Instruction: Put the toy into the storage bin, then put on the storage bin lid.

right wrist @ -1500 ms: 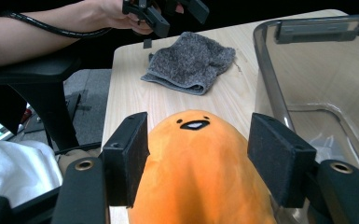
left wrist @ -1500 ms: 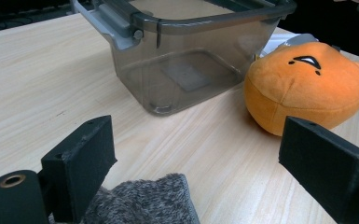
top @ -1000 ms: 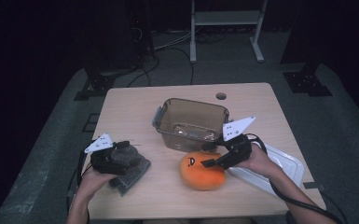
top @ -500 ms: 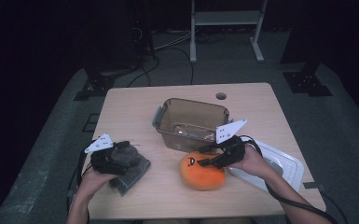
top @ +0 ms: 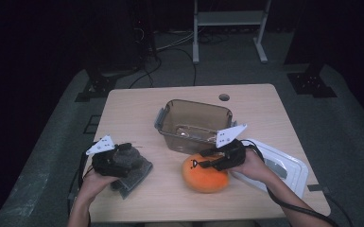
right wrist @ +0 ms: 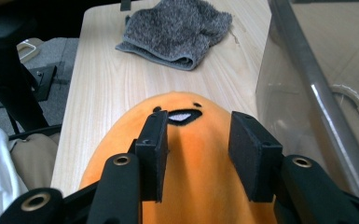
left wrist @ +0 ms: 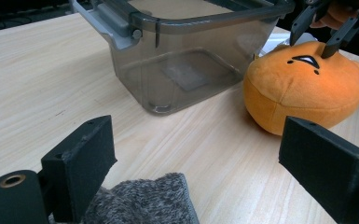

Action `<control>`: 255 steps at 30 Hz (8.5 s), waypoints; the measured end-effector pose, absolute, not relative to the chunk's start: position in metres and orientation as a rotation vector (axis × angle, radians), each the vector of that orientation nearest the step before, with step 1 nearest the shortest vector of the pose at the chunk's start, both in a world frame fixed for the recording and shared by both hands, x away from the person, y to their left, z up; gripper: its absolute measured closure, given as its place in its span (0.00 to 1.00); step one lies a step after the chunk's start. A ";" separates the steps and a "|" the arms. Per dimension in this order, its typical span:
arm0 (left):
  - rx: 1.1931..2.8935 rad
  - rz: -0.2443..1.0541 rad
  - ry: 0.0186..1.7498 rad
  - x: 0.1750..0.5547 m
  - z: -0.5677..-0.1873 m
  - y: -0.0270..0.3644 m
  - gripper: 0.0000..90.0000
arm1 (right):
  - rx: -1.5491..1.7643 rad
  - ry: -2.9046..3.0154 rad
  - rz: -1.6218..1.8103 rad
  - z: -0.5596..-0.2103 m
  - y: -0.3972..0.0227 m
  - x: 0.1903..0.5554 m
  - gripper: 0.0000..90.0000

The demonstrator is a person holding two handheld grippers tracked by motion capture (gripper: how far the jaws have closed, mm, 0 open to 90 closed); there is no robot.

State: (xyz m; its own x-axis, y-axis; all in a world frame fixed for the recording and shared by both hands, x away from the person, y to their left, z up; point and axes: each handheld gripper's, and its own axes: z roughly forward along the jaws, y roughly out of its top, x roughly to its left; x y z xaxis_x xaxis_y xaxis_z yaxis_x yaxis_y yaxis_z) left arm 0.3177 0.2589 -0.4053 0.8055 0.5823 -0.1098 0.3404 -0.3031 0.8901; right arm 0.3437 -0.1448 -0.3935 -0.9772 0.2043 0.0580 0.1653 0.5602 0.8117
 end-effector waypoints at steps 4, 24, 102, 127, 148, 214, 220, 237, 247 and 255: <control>1.913 0.281 0.697 0.318 -0.405 0.259 0.11 | 0.328 2.743 1.413 -0.398 -0.144 0.342 0.62; 1.918 0.273 0.697 0.318 -0.407 0.258 0.11 | 0.354 2.789 1.456 -0.421 -0.143 0.330 0.52; 1.891 0.287 0.719 0.317 -0.407 0.272 0.11 | 0.380 2.680 1.694 -0.282 -0.122 0.331 0.91; 1.885 0.290 0.711 0.315 -0.404 0.273 0.11 | 0.487 2.603 1.654 -0.236 -0.118 0.387 0.91; 1.866 0.293 0.719 0.314 -0.404 0.278 0.11 | 0.539 2.590 1.596 -0.239 -0.117 0.421 0.91; 1.867 0.293 0.722 0.313 -0.403 0.278 0.10 | 0.756 2.643 1.449 -0.326 -0.116 0.485 0.90; 1.865 0.293 0.724 0.312 -0.403 0.279 0.10 | 0.768 2.652 1.436 -0.332 -0.115 0.486 0.89; 1.863 0.292 0.724 0.312 -0.403 0.279 0.10 | 0.789 2.682 1.383 -0.342 -0.112 0.489 0.88; 1.863 0.293 0.721 0.312 -0.402 0.278 0.10 | 0.793 2.708 1.353 -0.346 -0.111 0.490 0.88; 1.867 0.293 0.721 0.312 -0.403 0.278 0.10 | 0.790 2.731 1.333 -0.350 -0.107 0.491 0.87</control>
